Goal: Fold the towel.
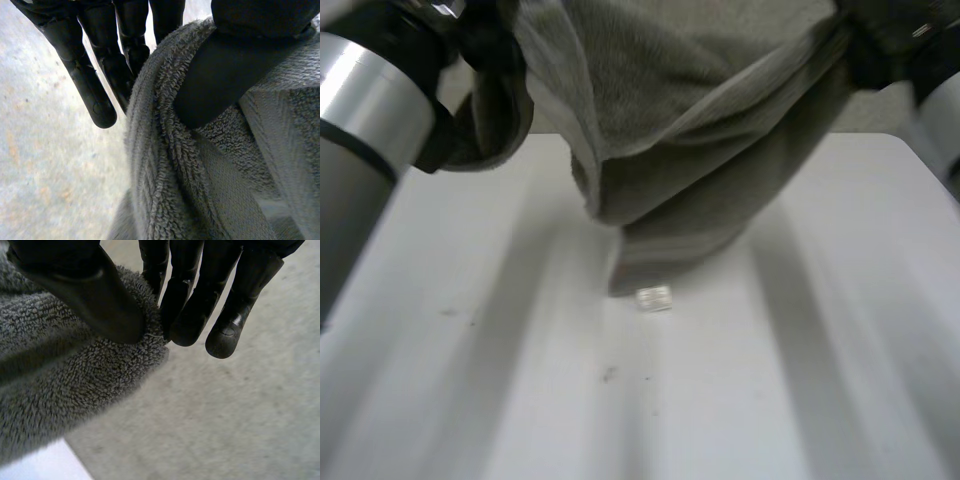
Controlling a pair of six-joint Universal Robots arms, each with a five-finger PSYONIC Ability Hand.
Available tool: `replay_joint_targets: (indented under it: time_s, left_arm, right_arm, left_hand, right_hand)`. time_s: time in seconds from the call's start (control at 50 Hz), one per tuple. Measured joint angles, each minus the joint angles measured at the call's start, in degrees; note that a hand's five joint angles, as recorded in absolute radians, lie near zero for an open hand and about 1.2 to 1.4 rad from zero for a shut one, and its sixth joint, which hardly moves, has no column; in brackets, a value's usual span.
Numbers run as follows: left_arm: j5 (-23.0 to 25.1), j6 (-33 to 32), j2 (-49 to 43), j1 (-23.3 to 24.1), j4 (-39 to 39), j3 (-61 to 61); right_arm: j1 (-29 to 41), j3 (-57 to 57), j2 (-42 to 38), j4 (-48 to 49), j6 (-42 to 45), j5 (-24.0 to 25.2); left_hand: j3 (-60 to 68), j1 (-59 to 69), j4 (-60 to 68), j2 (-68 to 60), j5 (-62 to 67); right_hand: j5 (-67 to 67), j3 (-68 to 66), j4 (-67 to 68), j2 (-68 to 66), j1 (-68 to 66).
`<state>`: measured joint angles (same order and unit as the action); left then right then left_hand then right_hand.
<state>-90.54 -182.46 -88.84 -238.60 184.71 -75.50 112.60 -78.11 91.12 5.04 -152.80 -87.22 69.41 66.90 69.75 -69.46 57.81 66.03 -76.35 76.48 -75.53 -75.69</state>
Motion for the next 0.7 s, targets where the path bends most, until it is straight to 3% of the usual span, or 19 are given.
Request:
replay_joint_targets:
  time_s: [0.18,0.36,0.5,0.7]
  left_arm:
    - [0.34,9.01,4.83,0.30,-7.83,-1.49]
    - [3.57,14.96,-0.51,-2.65,-13.49,-3.99]
    - [4.80,15.21,-12.13,-8.31,-13.09,-3.86]
    - [4.69,14.83,-31.35,-17.26,-9.63,3.26]
  right_arm:
    - [-3.15,4.37,5.33,-15.14,-1.37,5.88]
    - [-4.43,12.28,-3.91,-32.07,-1.41,13.07]
    - [-2.42,16.06,-16.64,-33.04,-1.88,15.71]
    - [10.16,20.68,-34.43,-24.06,-7.55,12.99]
  left_hand:
    - [0.08,0.00,0.01,0.00,0.11]
    - [0.09,0.01,0.02,0.00,0.11]
    - [0.09,0.02,0.02,0.00,0.11]
    - [0.09,0.27,0.03,0.00,0.11]
  right_hand:
    - [0.00,0.00,0.00,0.00,0.00]
    - [0.00,0.00,0.00,0.00,0.00]
    - [0.00,0.00,0.00,0.00,0.00]
    - [0.00,0.00,0.00,0.00,0.00]
